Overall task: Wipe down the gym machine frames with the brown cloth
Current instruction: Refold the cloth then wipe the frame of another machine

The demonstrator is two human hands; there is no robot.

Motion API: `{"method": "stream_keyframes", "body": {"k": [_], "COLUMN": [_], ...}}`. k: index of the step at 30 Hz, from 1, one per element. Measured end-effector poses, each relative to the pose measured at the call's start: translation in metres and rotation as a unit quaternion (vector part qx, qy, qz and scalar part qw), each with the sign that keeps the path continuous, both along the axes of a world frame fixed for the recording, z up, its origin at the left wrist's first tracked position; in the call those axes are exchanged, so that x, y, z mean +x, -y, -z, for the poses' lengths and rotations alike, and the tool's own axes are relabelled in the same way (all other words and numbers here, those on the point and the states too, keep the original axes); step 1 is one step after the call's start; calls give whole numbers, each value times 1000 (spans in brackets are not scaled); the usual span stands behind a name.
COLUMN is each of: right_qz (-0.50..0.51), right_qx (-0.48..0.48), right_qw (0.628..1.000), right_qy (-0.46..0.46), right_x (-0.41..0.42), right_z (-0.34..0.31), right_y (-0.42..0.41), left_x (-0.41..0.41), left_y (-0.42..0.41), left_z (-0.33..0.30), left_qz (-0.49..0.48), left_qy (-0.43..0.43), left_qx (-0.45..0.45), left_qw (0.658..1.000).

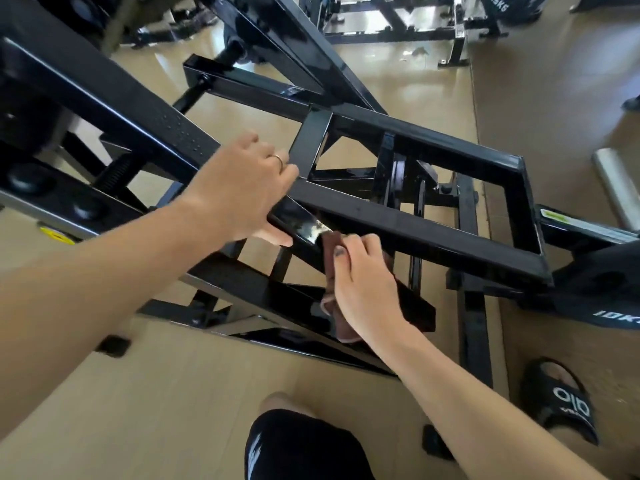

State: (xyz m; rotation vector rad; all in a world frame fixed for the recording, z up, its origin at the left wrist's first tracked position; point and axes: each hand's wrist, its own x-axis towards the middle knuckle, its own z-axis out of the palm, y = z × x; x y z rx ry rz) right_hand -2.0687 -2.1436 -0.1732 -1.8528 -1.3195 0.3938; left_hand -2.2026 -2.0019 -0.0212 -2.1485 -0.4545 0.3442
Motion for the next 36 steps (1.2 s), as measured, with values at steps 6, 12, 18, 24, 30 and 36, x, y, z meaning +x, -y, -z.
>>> {"method": "stream_keyframes", "body": {"k": [6, 12, 18, 24, 30, 36], "right_qz": [-103, -65, -88, -192, -123, -153], "right_qx": [151, 12, 44, 141, 24, 99], "right_qw": [977, 997, 991, 961, 980, 959], "right_qy": [112, 30, 93, 143, 153, 217], "right_x": [-11, 45, 23, -2, 44, 11], "right_z": [-30, 51, 10, -43, 27, -23], "right_y": [-30, 34, -2, -47, 13, -36], "left_x": [-9, -14, -13, -14, -59, -63], "left_y": [-14, -17, -16, -13, -34, -42], "left_z": [-8, -7, -7, -7, -45, -54], "left_qz": [-21, 4, -6, -2, -11, -30], "left_qy": [41, 59, 59, 51, 77, 93], "left_qx": [-82, -84, -83, -65, 7, -6], "left_qw": [996, 995, 995, 997, 997, 995]}}
